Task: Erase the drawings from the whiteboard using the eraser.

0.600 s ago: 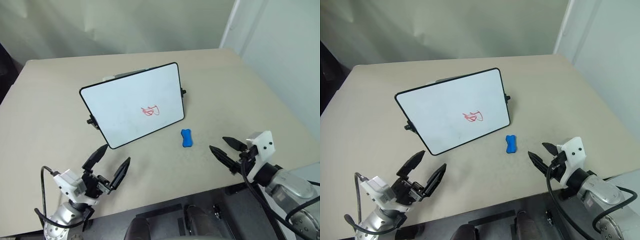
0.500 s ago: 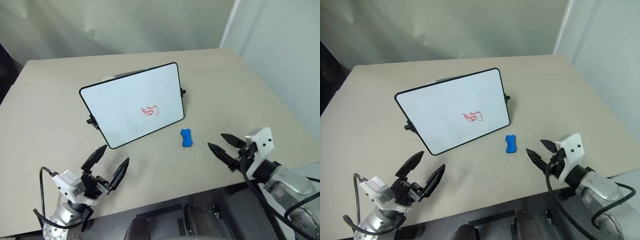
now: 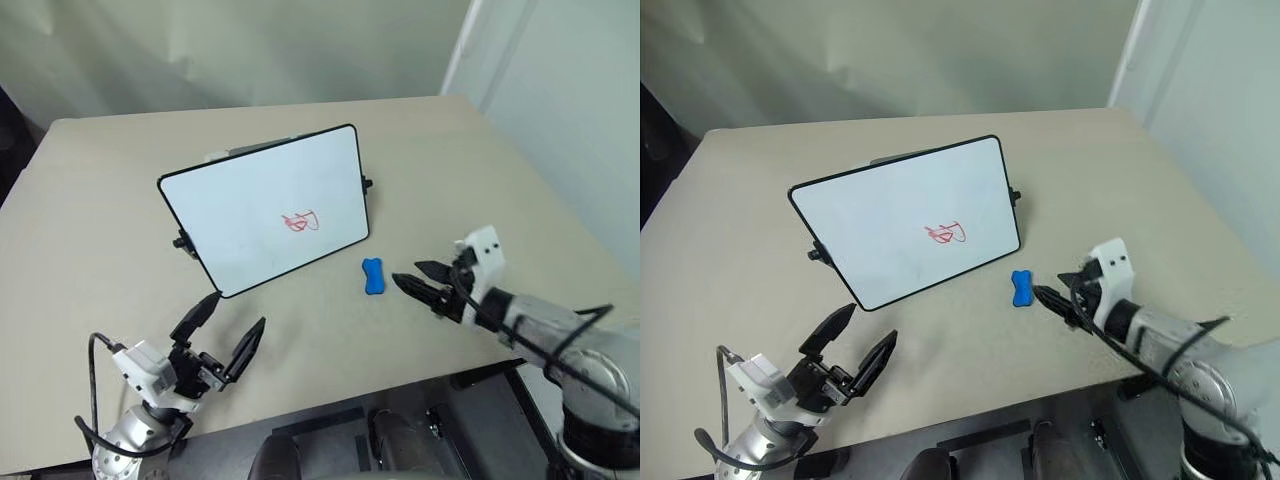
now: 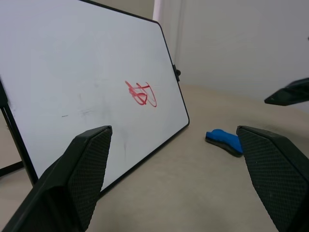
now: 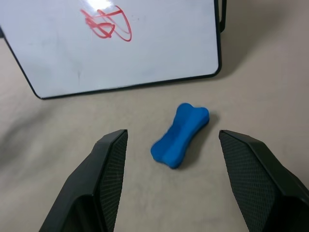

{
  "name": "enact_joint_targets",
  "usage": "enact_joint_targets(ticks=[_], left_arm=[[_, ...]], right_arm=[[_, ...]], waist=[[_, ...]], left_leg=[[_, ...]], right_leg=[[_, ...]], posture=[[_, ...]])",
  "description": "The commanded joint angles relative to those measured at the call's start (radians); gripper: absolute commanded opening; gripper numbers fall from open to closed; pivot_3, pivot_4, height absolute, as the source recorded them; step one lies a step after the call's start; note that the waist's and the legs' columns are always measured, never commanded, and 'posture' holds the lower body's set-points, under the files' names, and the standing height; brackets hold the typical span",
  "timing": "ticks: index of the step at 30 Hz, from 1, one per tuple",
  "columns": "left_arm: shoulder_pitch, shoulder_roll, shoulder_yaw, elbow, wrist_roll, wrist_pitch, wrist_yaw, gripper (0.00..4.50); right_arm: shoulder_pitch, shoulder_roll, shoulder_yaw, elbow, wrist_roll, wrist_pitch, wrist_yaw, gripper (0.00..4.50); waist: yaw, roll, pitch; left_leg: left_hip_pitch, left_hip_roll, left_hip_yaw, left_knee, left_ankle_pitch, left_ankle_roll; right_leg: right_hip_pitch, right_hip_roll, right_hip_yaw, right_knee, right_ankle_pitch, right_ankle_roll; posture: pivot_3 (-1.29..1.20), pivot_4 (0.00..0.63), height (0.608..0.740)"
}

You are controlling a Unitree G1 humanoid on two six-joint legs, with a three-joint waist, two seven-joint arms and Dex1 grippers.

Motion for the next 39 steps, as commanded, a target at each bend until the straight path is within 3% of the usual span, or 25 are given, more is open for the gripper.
enact_joint_targets(ticks=[1, 3, 6, 8, 9, 27, 39], left_arm=[[-0.003, 0.005, 0.018, -0.021, -0.011, -0.009, 0.007, 4.50], [-0.006, 0.005, 0.017, -0.019, -0.008, -0.008, 0.008, 4.50], [-0.013, 0.004, 0.014, -0.011, -0.001, -0.007, 0.011, 4.50], [-0.019, 0.005, 0.016, -0.006, 0.000, -0.007, 0.012, 4.50], [-0.021, 0.007, 0.018, -0.003, -0.001, -0.007, 0.013, 4.50], [-0.022, 0.011, 0.025, -0.007, -0.015, -0.002, 0.012, 4.50], [-0.018, 0.011, 0.033, -0.006, -0.021, -0.003, 0.010, 4.50]], right_arm=[[-0.066, 0.011, 0.028, 0.047, -0.014, 0.041, -0.050, 3.19], [-0.096, 0.019, 0.045, 0.083, -0.028, 0.055, -0.067, 3.19], [-0.115, 0.021, 0.072, 0.106, -0.045, 0.064, -0.074, 3.78], [-0.119, 0.025, 0.086, 0.107, -0.046, 0.063, -0.070, 4.43], [-0.124, 0.032, 0.093, 0.113, -0.048, 0.066, -0.073, 4.47], [-0.309, 0.170, 0.122, 0.317, -0.140, 0.165, -0.133, 4.47], [-0.298, 0.122, 0.246, 0.341, -0.247, 0.171, -0.121, 4.47]], waist=[[0.002, 0.000, 0.000], [0.004, 0.000, 0.000], [0.005, 0.000, 0.000], [0.005, 0.000, 0.000], [0.005, 0.000, 0.000], [0.004, 0.000, 0.000], [0.003, 0.000, 0.000]], left_leg=[[0.000, 0.000, 0.000, 0.000, 0.000, 0.000], [0.002, 0.000, 0.000, 0.000, 0.000, -0.001], [0.001, 0.000, 0.000, 0.000, 0.000, -0.001], [0.001, 0.000, 0.000, 0.000, 0.000, -0.001], [0.001, 0.000, 0.000, 0.000, 0.000, -0.001], [0.000, 0.000, 0.000, 0.000, -0.003, 0.005], [-0.001, 0.000, 0.000, 0.000, -0.001, 0.001]], right_leg=[[0.000, 0.000, 0.000, 0.000, 0.000, 0.000], [-0.002, 0.000, 0.000, 0.000, 0.000, 0.000], [-0.002, 0.000, 0.000, 0.000, 0.000, 0.000], [-0.002, 0.000, 0.000, -0.001, 0.000, 0.000], [-0.003, 0.000, 0.000, -0.001, 0.000, 0.000], [-0.006, 0.000, 0.000, 0.002, 0.002, 0.003], [-0.006, 0.000, 0.000, 0.002, 0.002, 0.003]], posture=[[0.00, 0.150, 0.740], [0.00, 0.150, 0.740], [0.00, 0.150, 0.740], [0.00, 0.150, 0.740], [0.00, 0.150, 0.740], [0.00, 0.150, 0.740], [0.00, 0.150, 0.740]])
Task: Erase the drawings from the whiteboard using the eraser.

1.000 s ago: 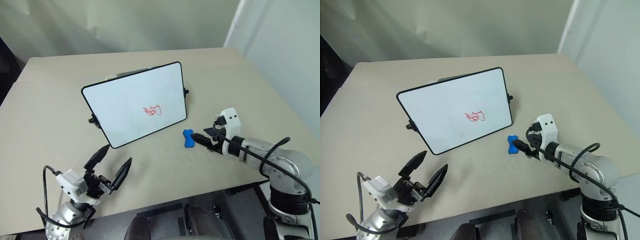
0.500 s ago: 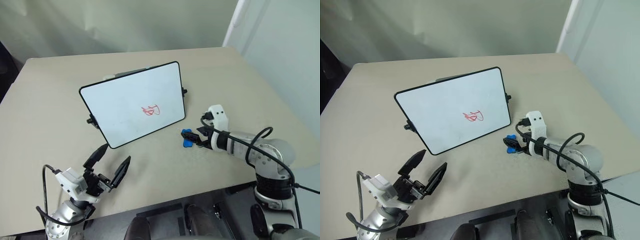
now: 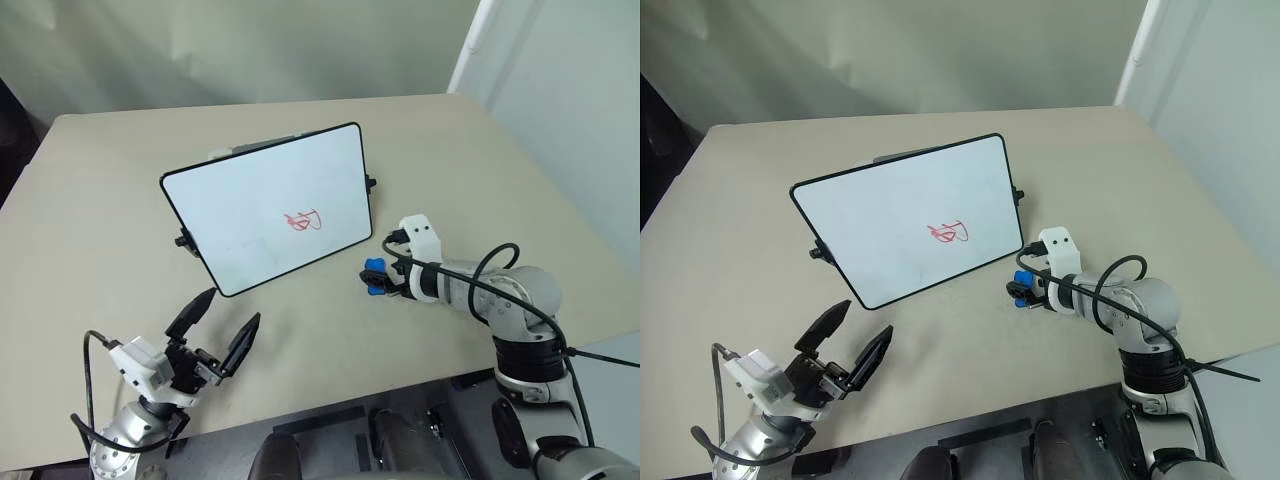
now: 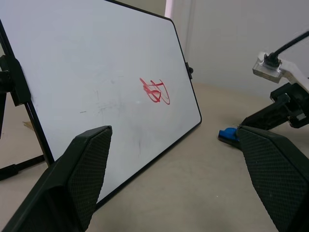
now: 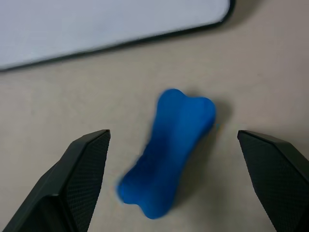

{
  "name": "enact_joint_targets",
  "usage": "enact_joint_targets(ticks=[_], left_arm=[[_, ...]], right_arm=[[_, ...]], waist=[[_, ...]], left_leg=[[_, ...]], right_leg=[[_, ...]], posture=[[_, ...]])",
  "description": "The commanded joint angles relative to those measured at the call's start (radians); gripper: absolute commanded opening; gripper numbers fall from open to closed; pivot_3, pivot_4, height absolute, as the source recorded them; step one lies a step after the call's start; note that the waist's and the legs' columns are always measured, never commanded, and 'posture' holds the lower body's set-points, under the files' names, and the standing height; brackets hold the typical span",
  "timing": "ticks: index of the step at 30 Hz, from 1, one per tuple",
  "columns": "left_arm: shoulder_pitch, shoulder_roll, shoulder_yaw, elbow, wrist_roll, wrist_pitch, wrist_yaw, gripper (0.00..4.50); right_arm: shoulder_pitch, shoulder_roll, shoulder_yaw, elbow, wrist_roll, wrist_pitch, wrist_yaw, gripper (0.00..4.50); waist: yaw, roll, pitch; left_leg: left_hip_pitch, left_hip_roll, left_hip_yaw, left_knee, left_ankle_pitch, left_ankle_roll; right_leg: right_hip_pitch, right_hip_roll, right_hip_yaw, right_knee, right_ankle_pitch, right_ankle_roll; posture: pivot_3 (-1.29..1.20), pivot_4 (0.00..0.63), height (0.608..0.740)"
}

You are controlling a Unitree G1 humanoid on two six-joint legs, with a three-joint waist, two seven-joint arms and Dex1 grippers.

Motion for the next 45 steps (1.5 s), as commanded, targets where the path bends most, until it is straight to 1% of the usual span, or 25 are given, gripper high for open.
enact_joint_targets(ticks=[1, 10, 15, 18, 21, 22, 28, 36, 39, 41, 42, 45], left_arm=[[0.004, 0.005, 0.015, -0.025, -0.018, -0.005, -0.003, 4.50], [0.003, 0.007, 0.020, -0.019, -0.022, -0.006, -0.008, 4.50], [0.004, 0.006, 0.017, -0.021, -0.022, -0.005, -0.010, 4.50], [0.005, 0.006, 0.017, -0.022, -0.023, -0.004, -0.011, 4.50], [0.006, 0.004, 0.014, -0.020, -0.023, -0.006, -0.014, 4.50], [0.007, 0.004, 0.012, -0.021, -0.022, -0.006, -0.014, 4.50], [0.014, -0.004, -0.007, -0.031, -0.006, -0.009, -0.014, 4.50], [-0.005, 0.006, 0.013, -0.009, -0.022, -0.004, -0.008, 4.50], [-0.008, 0.009, 0.020, -0.007, -0.027, -0.001, -0.009, 4.50], [-0.010, 0.009, 0.021, -0.007, -0.028, 0.000, -0.012, 4.50], [-0.008, 0.008, 0.020, -0.010, -0.028, -0.001, -0.013, 4.50], [-0.003, 0.006, 0.016, -0.018, -0.026, -0.001, -0.014, 4.50]], right_arm=[[-0.001, 0.003, 0.013, -0.033, -0.011, 0.008, 0.012, 4.47], [-0.027, 0.033, 0.022, -0.037, -0.021, 0.055, 0.019, 4.47], [-0.013, 0.008, 0.075, -0.043, -0.034, 0.128, 0.021, 4.47], [-0.009, 0.005, 0.076, -0.043, -0.046, 0.142, 0.019, 4.47], [-0.006, 0.006, 0.070, -0.051, -0.049, 0.149, 0.025, 3.91], [-0.006, 0.005, 0.070, -0.053, -0.050, 0.151, 0.027, 3.62], [0.001, 0.002, 0.068, -0.073, -0.052, 0.162, 0.043, 1.50], [-0.001, -0.013, 0.076, -0.103, -0.053, 0.137, 0.080, 1.50], [0.001, -0.019, 0.066, -0.121, -0.054, 0.130, 0.087, 0.99], [0.004, -0.021, 0.052, -0.134, -0.057, 0.119, 0.092, 0.53], [0.006, -0.023, 0.046, -0.142, -0.056, 0.118, 0.095, 0.40], [0.018, -0.033, 0.030, -0.175, -0.050, 0.114, 0.107, 0.40]], waist=[[0.000, 0.000, 0.000], [-0.001, 0.000, 0.000], [-0.001, 0.000, 0.000], [-0.001, -0.001, -0.001], [0.000, -0.002, -0.001], [0.000, -0.002, -0.001], [-0.001, -0.002, -0.001], [-0.001, -0.002, -0.001], [-0.001, -0.002, -0.001], [-0.001, -0.002, -0.001], [-0.001, -0.002, -0.001], [-0.001, -0.002, -0.001]], left_leg=[[0.000, 0.000, 0.000, 0.000, 0.000, 0.000], [0.000, 0.000, 0.000, 0.000, 0.000, 0.001], [0.000, 0.000, 0.000, 0.000, 0.000, 0.001], [0.000, 0.000, 0.000, 0.000, 0.000, 0.000], [0.000, 0.000, 0.000, 0.000, 0.000, 0.000], [0.000, 0.000, 0.000, 0.000, 0.000, 0.000], [0.000, 0.000, 0.000, 0.000, 0.000, 0.001], [0.000, 0.000, 0.000, 0.000, 0.000, 0.001], [0.000, 0.000, 0.000, 0.000, 0.000, 0.000], [0.000, 0.000, 0.000, 0.000, 0.000, 0.000], [0.000, 0.000, 0.000, 0.000, 0.000, 0.000], [0.000, 0.000, 0.000, 0.000, 0.000, 0.000]], right_leg=[[0.000, 0.000, 0.000, 0.000, 0.000, 0.000], [0.000, 0.000, 0.000, 0.001, 0.000, 0.000], [0.000, 0.000, 0.000, 0.001, 0.000, 0.000], [0.000, 0.000, 0.000, 0.001, 0.000, 0.000], [0.000, 0.000, 0.000, 0.000, 0.000, 0.000], [0.000, 0.000, 0.000, 0.000, 0.000, 0.000], [0.000, 0.000, 0.000, 0.001, 0.000, 0.000], [0.000, 0.000, 0.000, 0.001, 0.000, 0.000], [0.000, 0.000, 0.000, 0.001, 0.000, 0.000], [0.000, 0.000, 0.000, 0.001, 0.000, 0.000], [0.000, 0.000, 0.000, 0.000, 0.000, 0.000], [0.000, 0.000, 0.000, 0.000, 0.000, 0.000]], posture=[[0.00, 0.150, 0.740], [0.00, 0.150, 0.740], [0.00, 0.150, 0.740], [0.00, 0.150, 0.740], [0.00, 0.150, 0.740], [0.00, 0.150, 0.740], [0.00, 0.150, 0.740], [0.00, 0.150, 0.740], [0.00, 0.150, 0.740], [0.00, 0.150, 0.740], [0.00, 0.150, 0.740], [0.00, 0.150, 0.740]])
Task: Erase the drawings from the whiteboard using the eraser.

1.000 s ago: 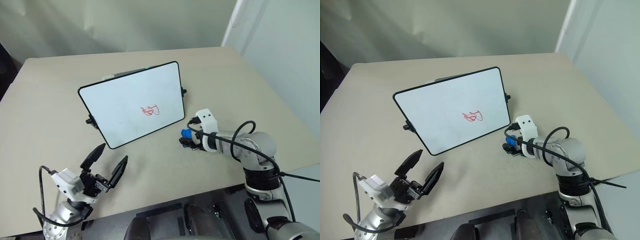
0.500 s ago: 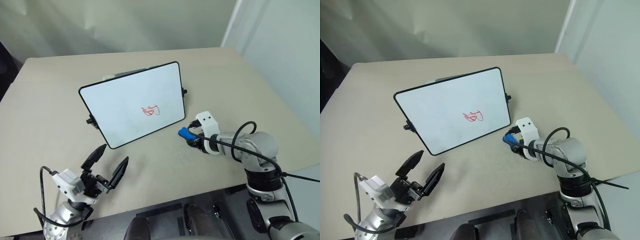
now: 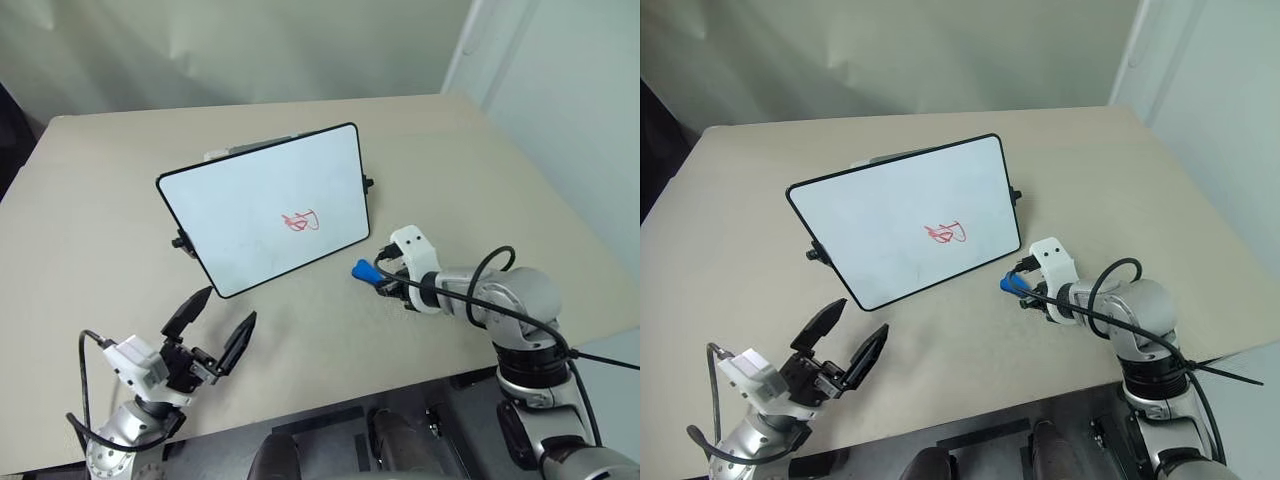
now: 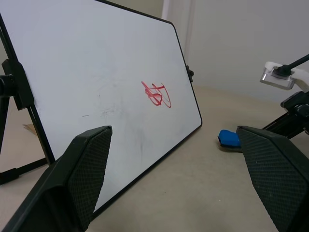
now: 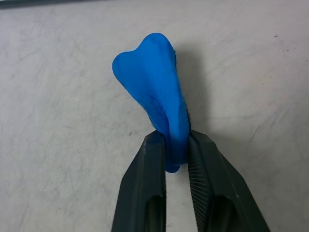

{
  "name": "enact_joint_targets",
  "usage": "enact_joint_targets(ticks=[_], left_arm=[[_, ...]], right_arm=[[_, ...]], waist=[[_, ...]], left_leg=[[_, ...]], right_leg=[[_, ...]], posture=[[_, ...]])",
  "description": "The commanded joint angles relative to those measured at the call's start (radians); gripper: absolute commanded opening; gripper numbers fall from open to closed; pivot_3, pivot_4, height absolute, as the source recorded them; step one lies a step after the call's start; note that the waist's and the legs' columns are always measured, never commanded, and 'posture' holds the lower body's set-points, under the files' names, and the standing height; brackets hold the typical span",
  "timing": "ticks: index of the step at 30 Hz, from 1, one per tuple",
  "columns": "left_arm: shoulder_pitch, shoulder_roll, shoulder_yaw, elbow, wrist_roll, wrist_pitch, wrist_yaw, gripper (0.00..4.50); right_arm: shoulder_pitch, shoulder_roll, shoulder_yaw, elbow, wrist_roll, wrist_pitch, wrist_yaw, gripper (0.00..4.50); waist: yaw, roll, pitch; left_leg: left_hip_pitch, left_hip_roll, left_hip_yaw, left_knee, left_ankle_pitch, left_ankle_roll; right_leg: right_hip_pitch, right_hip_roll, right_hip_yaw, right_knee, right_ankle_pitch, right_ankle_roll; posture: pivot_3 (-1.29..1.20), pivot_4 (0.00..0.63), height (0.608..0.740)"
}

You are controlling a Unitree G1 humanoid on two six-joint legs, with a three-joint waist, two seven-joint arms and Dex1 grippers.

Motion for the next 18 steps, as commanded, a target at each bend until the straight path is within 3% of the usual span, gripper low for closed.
enact_joint_targets(ticks=[1, 13, 18], left_arm=[[0.006, 0.001, 0.001, -0.028, -0.006, -0.005, -0.003, 4.50], [0.026, -0.008, -0.033, -0.067, 0.013, -0.012, -0.002, 4.50], [0.031, -0.008, -0.041, -0.079, 0.018, -0.014, 0.003, 4.50]], right_arm=[[0.014, -0.016, -0.039, -0.081, 0.021, -0.016, 0.032, 0.40], [-0.017, 0.014, -0.116, -0.142, 0.009, -0.162, 0.032, 0.40], [-0.064, -0.002, -0.022, -0.032, -0.075, -0.323, 0.021, 0.40]], waist=[[0.000, 0.000, 0.000], [-0.001, 0.001, 0.000], [-0.002, 0.000, 0.000]], left_leg=[[0.000, 0.000, 0.000, 0.000, 0.000, 0.000], [0.000, 0.000, 0.000, 0.000, 0.000, 0.000], [0.001, 0.000, 0.000, 0.000, -0.001, 0.002]], right_leg=[[0.000, 0.000, 0.000, 0.000, 0.000, 0.000], [0.000, 0.000, 0.000, 0.000, 0.000, 0.000], [0.000, 0.000, 0.000, 0.001, 0.000, 0.000]], posture=[[0.00, 0.150, 0.740], [0.00, 0.150, 0.740], [0.00, 0.150, 0.740]])
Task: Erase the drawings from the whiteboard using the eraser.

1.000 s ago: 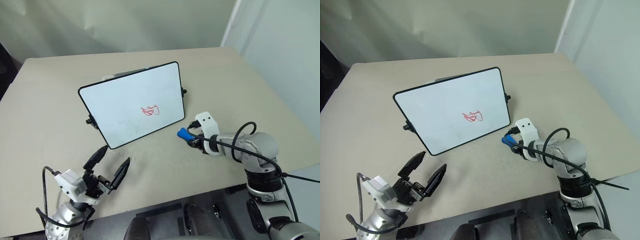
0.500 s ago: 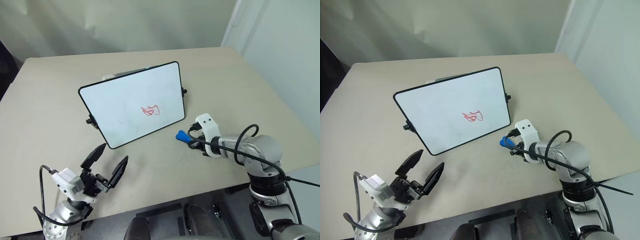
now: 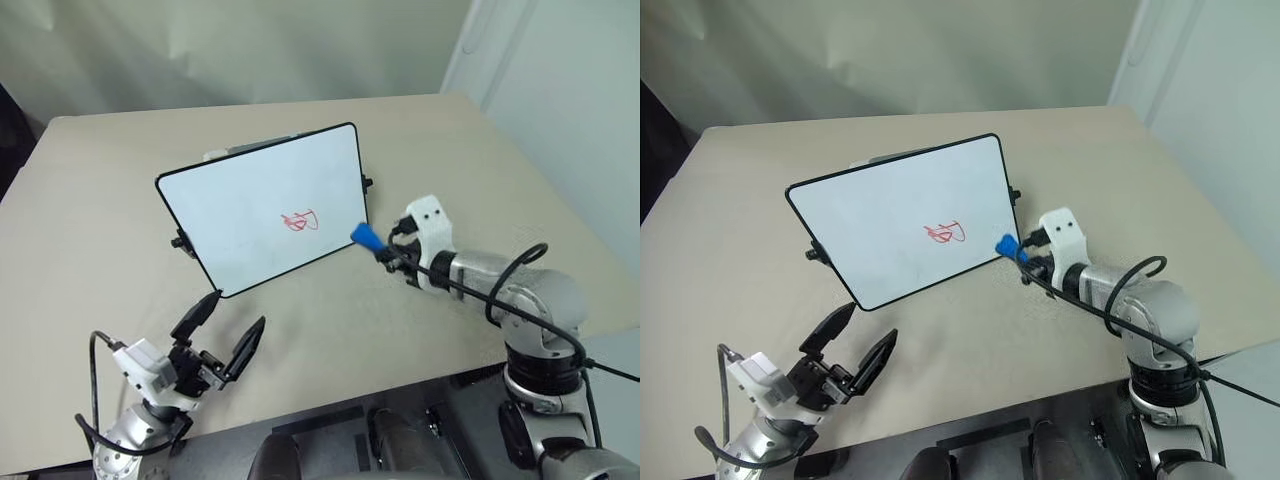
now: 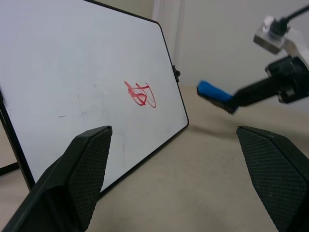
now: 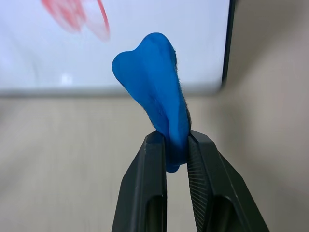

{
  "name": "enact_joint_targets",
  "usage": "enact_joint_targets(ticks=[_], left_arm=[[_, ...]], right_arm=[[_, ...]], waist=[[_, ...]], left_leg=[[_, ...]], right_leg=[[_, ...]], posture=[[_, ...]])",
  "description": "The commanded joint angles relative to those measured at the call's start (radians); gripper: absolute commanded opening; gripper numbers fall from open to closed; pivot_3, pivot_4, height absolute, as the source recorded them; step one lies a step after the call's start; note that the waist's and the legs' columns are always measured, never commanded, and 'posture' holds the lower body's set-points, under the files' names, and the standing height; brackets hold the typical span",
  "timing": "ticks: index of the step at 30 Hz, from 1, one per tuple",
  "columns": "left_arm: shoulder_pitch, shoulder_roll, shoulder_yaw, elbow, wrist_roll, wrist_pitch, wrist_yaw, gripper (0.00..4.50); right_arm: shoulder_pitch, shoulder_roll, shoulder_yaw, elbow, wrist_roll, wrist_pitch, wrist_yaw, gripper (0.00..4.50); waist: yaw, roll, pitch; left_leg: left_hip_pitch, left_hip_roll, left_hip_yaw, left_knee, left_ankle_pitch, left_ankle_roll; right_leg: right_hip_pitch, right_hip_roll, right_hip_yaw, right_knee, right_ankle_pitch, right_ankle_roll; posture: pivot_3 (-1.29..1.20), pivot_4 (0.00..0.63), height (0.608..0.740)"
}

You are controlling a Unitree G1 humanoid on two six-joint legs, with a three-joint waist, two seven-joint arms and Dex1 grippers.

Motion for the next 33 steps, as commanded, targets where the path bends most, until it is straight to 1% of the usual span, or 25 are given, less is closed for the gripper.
enact_joint_targets(ticks=[1, 8, 15, 19, 23, 27, 31, 33], left_arm=[[0.008, -0.001, -0.004, -0.048, 0.005, -0.013, 0.006, 4.50], [0.009, -0.002, -0.005, -0.052, 0.013, -0.013, 0.009, 4.50], [0.010, -0.003, -0.009, -0.051, 0.017, -0.015, 0.014, 4.50], [0.010, -0.001, -0.005, -0.047, 0.012, -0.015, 0.014, 4.50], [0.012, -0.001, -0.004, -0.047, 0.009, -0.014, 0.013, 4.50], [0.015, -0.001, -0.004, -0.047, 0.006, -0.014, 0.012, 4.50], [0.015, -0.001, -0.003, -0.045, 0.006, -0.015, 0.011, 4.50], [0.014, 0.000, 0.000, -0.041, 0.005, -0.015, 0.011, 4.50]], right_arm=[[-0.032, -0.018, 0.059, 0.074, -0.073, -0.133, -0.004, 0.40], [-0.114, -0.024, 0.183, 0.188, -0.145, -0.281, 0.050, 0.40], [-0.196, 0.015, 0.235, 0.275, -0.186, -0.353, 0.086, 0.40], [-0.210, 0.029, 0.257, 0.287, -0.199, -0.366, 0.109, 0.40], [-0.203, 0.022, 0.319, 0.301, -0.213, -0.373, 0.156, 0.40], [-0.199, 0.002, 0.389, 0.380, -0.255, -0.319, 0.175, 0.40], [-0.192, -0.005, 0.391, 0.413, -0.278, -0.305, 0.173, 0.40], [-0.197, -0.002, 0.370, 0.410, -0.280, -0.316, 0.171, 0.40]], waist=[[0.000, 0.000, 0.000], [0.001, 0.001, 0.000], [0.001, 0.001, 0.000], [0.001, 0.001, 0.000], [0.002, 0.001, 0.000], [0.002, 0.001, 0.000], [0.002, 0.001, 0.000], [0.002, 0.001, 0.000]], left_leg=[[0.000, 0.000, 0.000, 0.000, 0.000, 0.000], [-0.001, 0.000, -0.001, 0.000, 0.003, -0.005], [-0.001, 0.000, -0.002, 0.000, 0.003, -0.006], [-0.001, 0.000, -0.003, 0.000, 0.003, -0.007], [-0.002, 0.000, -0.003, 0.000, 0.003, -0.008], [-0.001, 0.000, -0.003, 0.000, 0.003, -0.009], [-0.001, 0.000, -0.004, 0.000, 0.005, -0.014], [-0.001, 0.000, -0.004, 0.000, 0.005, -0.014]], right_leg=[[0.000, 0.000, 0.000, 0.000, 0.000, 0.000], [-0.002, 0.000, 0.000, 0.000, 0.000, 0.000], [-0.002, 0.000, 0.000, 0.000, 0.000, 0.000], [-0.002, 0.000, 0.000, -0.001, 0.000, 0.000], [-0.002, 0.000, 0.000, -0.001, 0.000, 0.000], [-0.002, 0.000, 0.000, -0.001, 0.000, 0.000], [-0.002, -0.001, 0.000, 0.000, 0.000, 0.000], [-0.002, -0.001, 0.000, 0.000, 0.000, 0.000]], posture=[[0.00, 0.150, 0.740], [0.00, 0.150, 0.740], [0.00, 0.150, 0.740], [0.00, 0.150, 0.740], [0.00, 0.150, 0.740], [0.00, 0.150, 0.740], [0.00, 0.150, 0.740], [0.00, 0.150, 0.740]])
